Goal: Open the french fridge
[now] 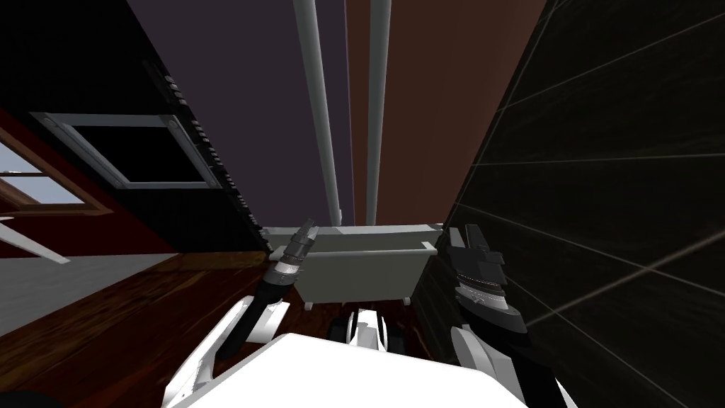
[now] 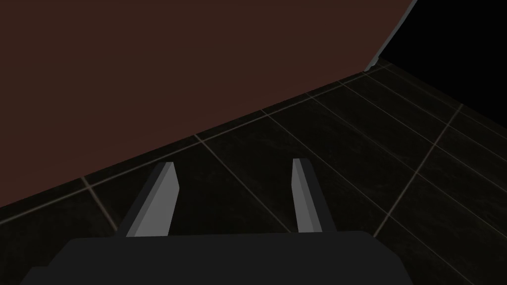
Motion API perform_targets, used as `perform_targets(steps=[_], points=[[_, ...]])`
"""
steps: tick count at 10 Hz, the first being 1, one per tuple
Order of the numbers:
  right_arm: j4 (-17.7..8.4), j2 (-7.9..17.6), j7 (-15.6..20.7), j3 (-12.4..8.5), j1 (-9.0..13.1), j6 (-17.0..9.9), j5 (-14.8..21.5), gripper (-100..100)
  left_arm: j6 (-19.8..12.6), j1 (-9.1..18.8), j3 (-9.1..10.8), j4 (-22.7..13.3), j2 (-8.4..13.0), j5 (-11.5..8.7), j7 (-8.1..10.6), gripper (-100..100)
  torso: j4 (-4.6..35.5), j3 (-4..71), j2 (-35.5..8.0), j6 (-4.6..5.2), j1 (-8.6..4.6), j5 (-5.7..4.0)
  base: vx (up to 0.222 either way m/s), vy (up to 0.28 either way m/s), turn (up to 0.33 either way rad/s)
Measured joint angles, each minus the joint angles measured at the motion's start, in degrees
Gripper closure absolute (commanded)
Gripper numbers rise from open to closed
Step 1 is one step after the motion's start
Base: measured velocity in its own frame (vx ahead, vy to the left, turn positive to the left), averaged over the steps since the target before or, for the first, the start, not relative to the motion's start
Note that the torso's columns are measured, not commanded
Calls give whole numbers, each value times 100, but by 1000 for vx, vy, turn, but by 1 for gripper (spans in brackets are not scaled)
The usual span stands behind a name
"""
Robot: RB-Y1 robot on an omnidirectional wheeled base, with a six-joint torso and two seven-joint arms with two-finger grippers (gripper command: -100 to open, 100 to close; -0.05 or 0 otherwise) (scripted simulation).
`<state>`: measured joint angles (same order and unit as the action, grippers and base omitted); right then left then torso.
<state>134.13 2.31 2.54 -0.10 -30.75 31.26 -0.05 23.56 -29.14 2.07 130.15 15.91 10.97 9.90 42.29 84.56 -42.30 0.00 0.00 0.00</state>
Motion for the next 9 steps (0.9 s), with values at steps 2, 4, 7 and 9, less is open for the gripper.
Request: perform_targets(steps=[2,4,7,9], points=[[0,0,0,0,0,0,0,0,-193,-22,66,40,194,67,24,-100,-1,2,3,0,2,0,-19,-24,-59],[0,0,0,0,0,0,0,0,-368,-30,130,59,378,129,45,-100,-1,2,3,0,-1,0,-17,-29,-61],[0,0,0,0,0,0,0,0,-673,-37,227,109,706,231,81,-100,0,0,-1,1,1,0,-23,-25,-71],[0,0,0,0,0,0,0,0,-870,-59,288,141,938,305,97,-100,0,0,0,-1,0,0,-23,-28,-48]])
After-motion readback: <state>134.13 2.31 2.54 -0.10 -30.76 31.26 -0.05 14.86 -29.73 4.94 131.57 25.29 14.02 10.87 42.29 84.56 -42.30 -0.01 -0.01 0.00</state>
